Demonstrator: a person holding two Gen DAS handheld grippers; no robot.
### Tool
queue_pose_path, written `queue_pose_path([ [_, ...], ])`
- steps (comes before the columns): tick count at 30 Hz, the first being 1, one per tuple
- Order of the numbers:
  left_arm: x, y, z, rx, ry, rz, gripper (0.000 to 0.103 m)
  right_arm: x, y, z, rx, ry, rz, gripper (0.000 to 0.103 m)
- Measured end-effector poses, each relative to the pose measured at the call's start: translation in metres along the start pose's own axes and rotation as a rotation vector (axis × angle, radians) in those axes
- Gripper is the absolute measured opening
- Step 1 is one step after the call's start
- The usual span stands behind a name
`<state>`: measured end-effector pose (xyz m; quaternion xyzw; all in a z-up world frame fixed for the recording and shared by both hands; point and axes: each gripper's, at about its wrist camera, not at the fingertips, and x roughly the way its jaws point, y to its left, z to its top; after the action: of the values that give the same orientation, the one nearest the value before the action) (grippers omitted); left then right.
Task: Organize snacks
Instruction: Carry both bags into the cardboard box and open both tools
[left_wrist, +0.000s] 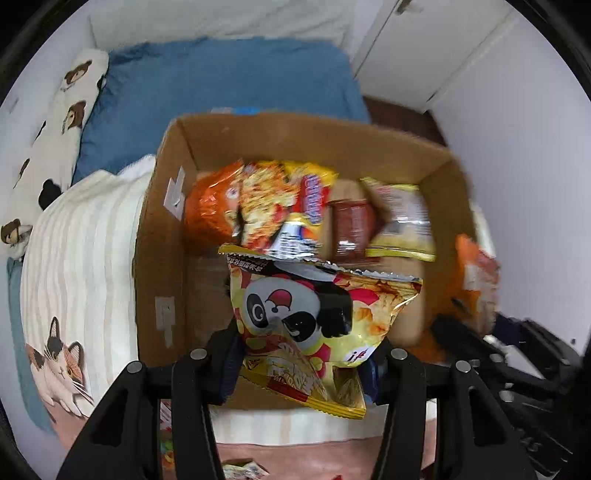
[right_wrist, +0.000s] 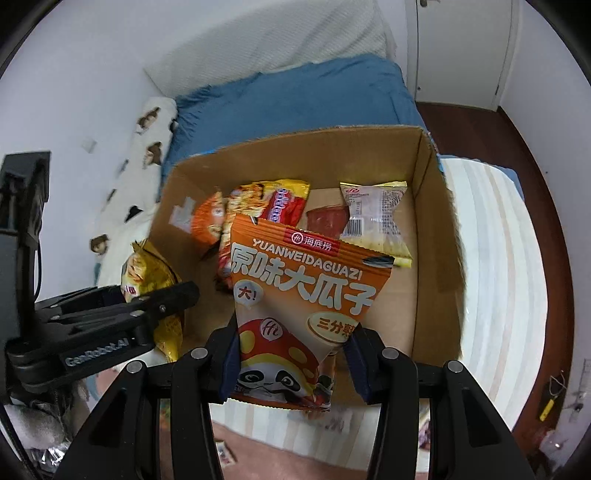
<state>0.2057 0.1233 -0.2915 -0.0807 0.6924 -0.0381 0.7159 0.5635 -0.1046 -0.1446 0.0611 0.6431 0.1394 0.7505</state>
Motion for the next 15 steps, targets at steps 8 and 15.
queue_pose_path([
  [8,0.076,0.035,0.010,-0.076,0.171,0.031,0.049,0.073,0.005,0.009,-0.005,0.103,-0.051,0.051],
  [15,0.105,0.047,0.005,-0.087,0.236,0.043,0.049,0.111,0.006,0.008,-0.016,0.194,-0.069,0.051],
])
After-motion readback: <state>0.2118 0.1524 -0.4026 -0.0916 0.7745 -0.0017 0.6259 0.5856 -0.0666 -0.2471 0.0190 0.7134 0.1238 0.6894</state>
